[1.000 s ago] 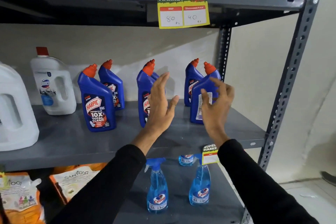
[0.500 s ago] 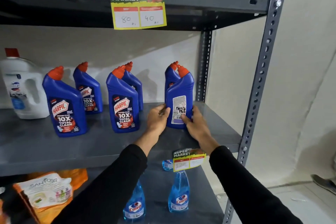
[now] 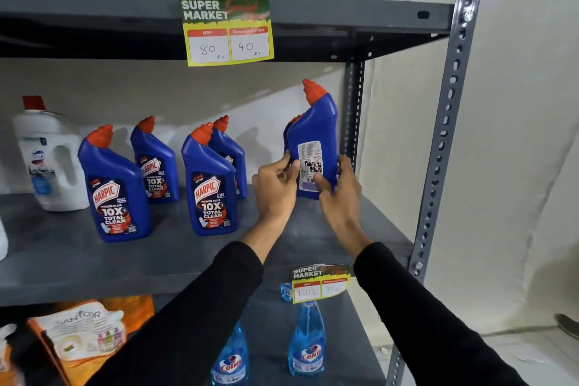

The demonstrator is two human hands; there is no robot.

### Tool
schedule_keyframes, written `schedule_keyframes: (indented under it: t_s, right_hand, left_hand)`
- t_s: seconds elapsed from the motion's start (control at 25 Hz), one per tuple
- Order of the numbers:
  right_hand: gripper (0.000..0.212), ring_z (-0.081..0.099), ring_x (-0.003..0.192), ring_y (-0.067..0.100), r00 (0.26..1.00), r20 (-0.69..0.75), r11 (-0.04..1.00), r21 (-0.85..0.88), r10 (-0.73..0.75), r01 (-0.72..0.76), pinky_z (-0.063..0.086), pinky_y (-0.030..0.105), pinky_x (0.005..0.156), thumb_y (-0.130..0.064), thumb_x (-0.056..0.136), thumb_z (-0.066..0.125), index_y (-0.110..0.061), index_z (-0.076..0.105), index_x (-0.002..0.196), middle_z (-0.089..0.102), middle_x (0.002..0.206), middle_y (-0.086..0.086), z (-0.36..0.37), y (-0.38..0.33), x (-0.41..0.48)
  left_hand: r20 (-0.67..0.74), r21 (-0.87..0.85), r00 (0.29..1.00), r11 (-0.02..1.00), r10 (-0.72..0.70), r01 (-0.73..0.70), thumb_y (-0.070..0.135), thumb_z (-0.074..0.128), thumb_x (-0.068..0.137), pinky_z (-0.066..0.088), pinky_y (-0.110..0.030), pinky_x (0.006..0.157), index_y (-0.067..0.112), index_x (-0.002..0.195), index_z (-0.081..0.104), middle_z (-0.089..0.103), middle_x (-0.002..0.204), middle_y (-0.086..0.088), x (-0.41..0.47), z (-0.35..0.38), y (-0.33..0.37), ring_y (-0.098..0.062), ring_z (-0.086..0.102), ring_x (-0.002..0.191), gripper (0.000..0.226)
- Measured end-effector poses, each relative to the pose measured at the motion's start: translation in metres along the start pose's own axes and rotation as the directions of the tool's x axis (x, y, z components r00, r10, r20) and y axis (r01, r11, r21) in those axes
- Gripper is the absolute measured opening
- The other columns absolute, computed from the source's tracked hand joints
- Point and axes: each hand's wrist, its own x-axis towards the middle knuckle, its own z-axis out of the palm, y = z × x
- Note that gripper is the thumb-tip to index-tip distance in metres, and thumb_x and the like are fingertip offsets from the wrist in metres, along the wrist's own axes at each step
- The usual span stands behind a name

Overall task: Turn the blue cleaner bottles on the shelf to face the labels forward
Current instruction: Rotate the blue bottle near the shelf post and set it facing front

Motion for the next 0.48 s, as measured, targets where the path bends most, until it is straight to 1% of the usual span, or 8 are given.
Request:
schedule_keyframes:
  t_s: [0.04, 0.12, 0.16, 0.24, 0.28, 0.36, 0.44, 0.48]
  right_hand:
    - [0.041, 0.061, 0.103, 0.017, 0.999, -0.019, 0.999, -0.03, -0.036, 0.035, 0.057, 0.041, 0.082, -0.019, 0.089, 0.065, -0.022, 0.046, 0.125, 0.062, 0.116, 0.0, -0.001, -0.002, -0.001]
    - [0.045, 0.059, 0.102, 0.018, 0.99, -0.059, 0.984, -0.134, -0.125, 0.116, 0.055, 0.039, 0.08, -0.016, 0.088, 0.061, -0.026, 0.044, 0.128, 0.059, 0.114, -0.001, -0.002, -0.005, -0.009]
    - [0.048, 0.057, 0.1, 0.018, 0.982, -0.075, 0.966, -0.209, -0.172, 0.153, 0.053, 0.036, 0.077, -0.015, 0.087, 0.059, -0.029, 0.043, 0.13, 0.058, 0.112, -0.001, -0.001, -0.006, -0.014]
    - [0.052, 0.053, 0.092, 0.015, 0.972, -0.088, 0.933, -0.309, -0.219, 0.183, 0.047, 0.028, 0.069, -0.013, 0.085, 0.057, -0.03, 0.043, 0.133, 0.054, 0.104, -0.001, 0.002, -0.006, -0.024]
    - [0.053, 0.05, 0.089, 0.009, 0.974, -0.07, 0.932, -0.31, -0.217, 0.186, 0.046, 0.024, 0.067, -0.011, 0.086, 0.057, -0.029, 0.045, 0.134, 0.051, 0.101, -0.003, 0.002, -0.005, -0.029]
    - [0.058, 0.045, 0.088, -0.001, 0.978, 0.008, 0.942, -0.265, -0.21, 0.205, 0.042, 0.011, 0.07, -0.005, 0.087, 0.056, -0.031, 0.046, 0.138, 0.047, 0.1, -0.005, 0.001, 0.0, -0.036]
    - [0.059, 0.045, 0.09, -0.007, 0.973, 0.075, 0.96, -0.161, -0.22, 0.23, 0.043, 0.007, 0.074, 0.001, 0.088, 0.056, -0.031, 0.051, 0.138, 0.046, 0.101, -0.005, -0.006, 0.004, -0.038]
    - [0.057, 0.047, 0.091, -0.008, 0.973, 0.092, 0.974, -0.061, -0.213, 0.219, 0.044, 0.007, 0.078, 0.005, 0.089, 0.056, -0.03, 0.055, 0.134, 0.047, 0.1, -0.005, -0.011, 0.006, -0.036]
  left_hand:
    - [0.015, -0.024, 1.0, 1.0, -0.001, 0.001, 0.025, 0.063, 0.093, 0.057, -0.018, 0.075, 0.012, 0.126, 0.064, 0.074, 0.105, 0.0, -0.003, 0.003, 0.005, -0.008, 0.072, 0.09, 0.035]
    - [0.105, -0.122, 0.994, 0.992, -0.03, 0.043, 0.038, 0.068, 0.087, 0.057, -0.018, 0.074, 0.016, 0.121, 0.063, 0.076, 0.1, 0.003, -0.012, 0.011, 0.013, -0.005, 0.072, 0.087, 0.04]
    - [0.148, -0.167, 0.988, 0.983, -0.05, 0.075, 0.043, 0.071, 0.083, 0.058, -0.022, 0.077, 0.018, 0.119, 0.062, 0.076, 0.097, 0.004, -0.016, 0.015, 0.017, -0.005, 0.072, 0.086, 0.045]
    - [0.16, -0.192, 0.984, 0.975, -0.078, 0.108, 0.047, 0.072, 0.08, 0.059, -0.031, 0.08, 0.02, 0.117, 0.059, 0.075, 0.091, 0.0, -0.017, 0.021, 0.021, -0.009, 0.072, 0.081, 0.048]
    - [0.153, -0.2, 0.985, 0.974, -0.079, 0.109, 0.045, 0.07, 0.082, 0.06, -0.034, 0.08, 0.02, 0.118, 0.056, 0.074, 0.089, -0.003, -0.017, 0.022, 0.022, -0.011, 0.073, 0.079, 0.046]
    - [0.156, -0.245, 0.984, 0.962, -0.086, 0.122, 0.041, 0.065, 0.088, 0.06, -0.031, 0.077, 0.022, 0.125, 0.048, 0.073, 0.096, -0.004, -0.015, 0.02, 0.019, -0.013, 0.073, 0.081, 0.045]
    - [0.185, -0.296, 0.975, 0.94, -0.12, 0.172, 0.039, 0.059, 0.093, 0.058, -0.024, 0.073, 0.026, 0.126, 0.04, 0.07, 0.106, -0.001, -0.017, 0.015, 0.013, -0.012, 0.072, 0.087, 0.04]
    - [0.205, -0.321, 0.967, 0.923, -0.151, 0.212, 0.04, 0.055, 0.095, 0.056, -0.023, 0.073, 0.027, 0.124, 0.041, 0.068, 0.109, 0.001, -0.018, 0.014, 0.009, -0.011, 0.071, 0.09, 0.035]
